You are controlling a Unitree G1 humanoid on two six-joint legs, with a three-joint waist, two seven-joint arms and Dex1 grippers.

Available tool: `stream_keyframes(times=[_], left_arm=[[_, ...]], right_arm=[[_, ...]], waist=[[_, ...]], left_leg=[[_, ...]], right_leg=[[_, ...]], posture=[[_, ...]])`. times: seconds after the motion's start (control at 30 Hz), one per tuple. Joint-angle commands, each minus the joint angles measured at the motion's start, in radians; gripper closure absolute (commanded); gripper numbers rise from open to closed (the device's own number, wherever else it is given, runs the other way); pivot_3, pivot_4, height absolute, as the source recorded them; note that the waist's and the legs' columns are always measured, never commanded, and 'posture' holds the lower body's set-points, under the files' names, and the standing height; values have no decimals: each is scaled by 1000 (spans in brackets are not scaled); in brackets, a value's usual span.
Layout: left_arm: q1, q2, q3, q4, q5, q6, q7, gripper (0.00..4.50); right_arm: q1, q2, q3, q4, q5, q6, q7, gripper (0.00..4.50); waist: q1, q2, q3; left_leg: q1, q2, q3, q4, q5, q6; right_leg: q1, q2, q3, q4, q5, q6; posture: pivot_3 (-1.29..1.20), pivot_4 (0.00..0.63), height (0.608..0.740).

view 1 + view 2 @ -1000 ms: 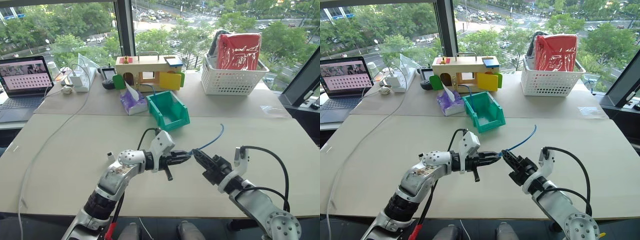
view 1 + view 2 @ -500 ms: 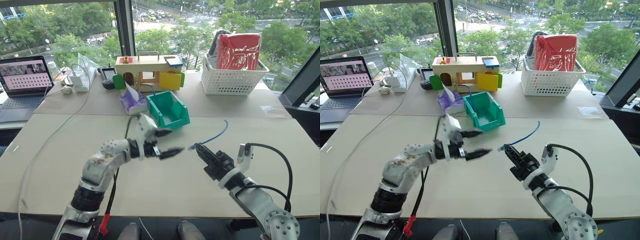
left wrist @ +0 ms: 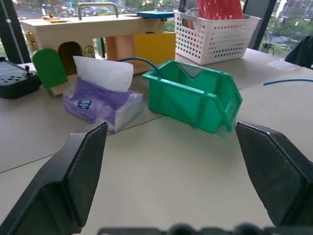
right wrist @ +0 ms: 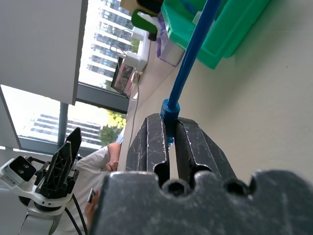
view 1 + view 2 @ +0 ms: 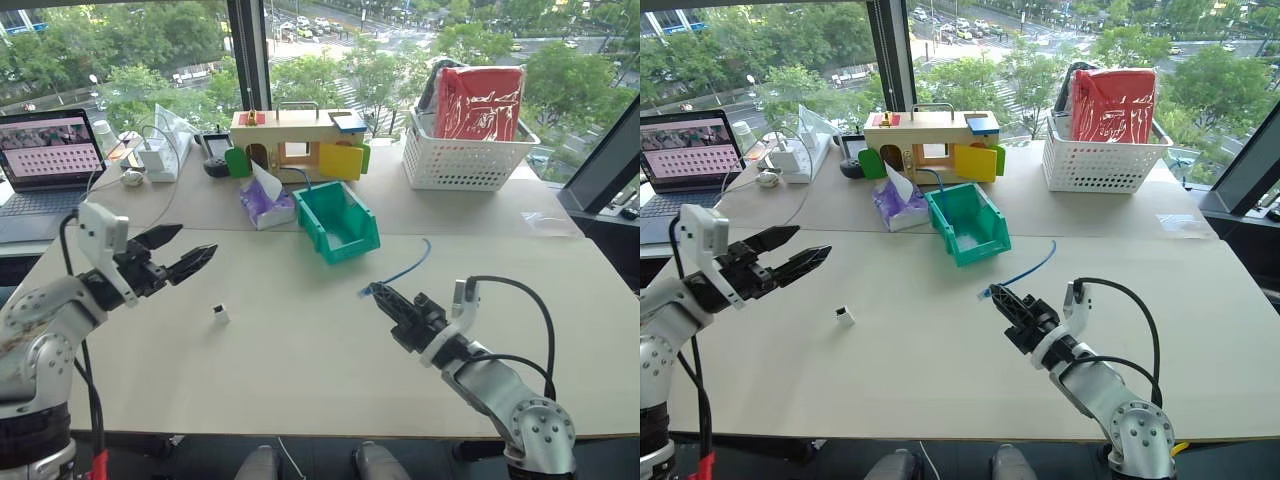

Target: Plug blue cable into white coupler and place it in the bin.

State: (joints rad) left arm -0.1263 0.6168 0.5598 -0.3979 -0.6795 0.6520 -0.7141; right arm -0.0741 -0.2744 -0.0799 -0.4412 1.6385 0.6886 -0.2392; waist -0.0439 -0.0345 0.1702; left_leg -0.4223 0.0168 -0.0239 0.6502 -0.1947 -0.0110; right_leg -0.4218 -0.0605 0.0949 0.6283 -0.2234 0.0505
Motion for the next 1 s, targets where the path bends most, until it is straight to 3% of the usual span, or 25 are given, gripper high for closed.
stream_keyframes(times=[0.03, 0.2, 0.5, 1.0], left_arm=[[199, -125, 21, -161, -24, -56, 72, 33], [365, -294, -98, -190, 105, -189, 170, 33], [327, -426, -318, -142, 342, -202, 451, 33], [211, -501, -456, -50, 426, -73, 636, 33]], right_arm=[[-23, -2, 6, 12, 44, 17, 16, 4500], [-38, 12, 17, 32, 49, 14, 12, 4500], [-28, 8, 23, 4, 16, 9, 28, 4500], [-11, -17, 7, -44, -39, 2, 36, 4500]], waist=[[-6, 0, 0], [3, 0, -1], [1, -1, -1], [1, -1, -1]], left_leg=[[0, 0, 1, 0, 0, 0], [1, 0, 0, -1, 0, 0], [0, 0, 1, 0, 2, 2], [0, -1, 1, 0, 2, 2]], right_leg=[[0, 0, 1, 0, 0, 0], [-1, 2, 1, 2, 0, -1], [0, 2, 1, 1, -2, 4], [0, 3, 0, 1, -2, 5]], posture=[[0, 150, 729], [0, 150, 729], [0, 150, 729], [0, 150, 729]])
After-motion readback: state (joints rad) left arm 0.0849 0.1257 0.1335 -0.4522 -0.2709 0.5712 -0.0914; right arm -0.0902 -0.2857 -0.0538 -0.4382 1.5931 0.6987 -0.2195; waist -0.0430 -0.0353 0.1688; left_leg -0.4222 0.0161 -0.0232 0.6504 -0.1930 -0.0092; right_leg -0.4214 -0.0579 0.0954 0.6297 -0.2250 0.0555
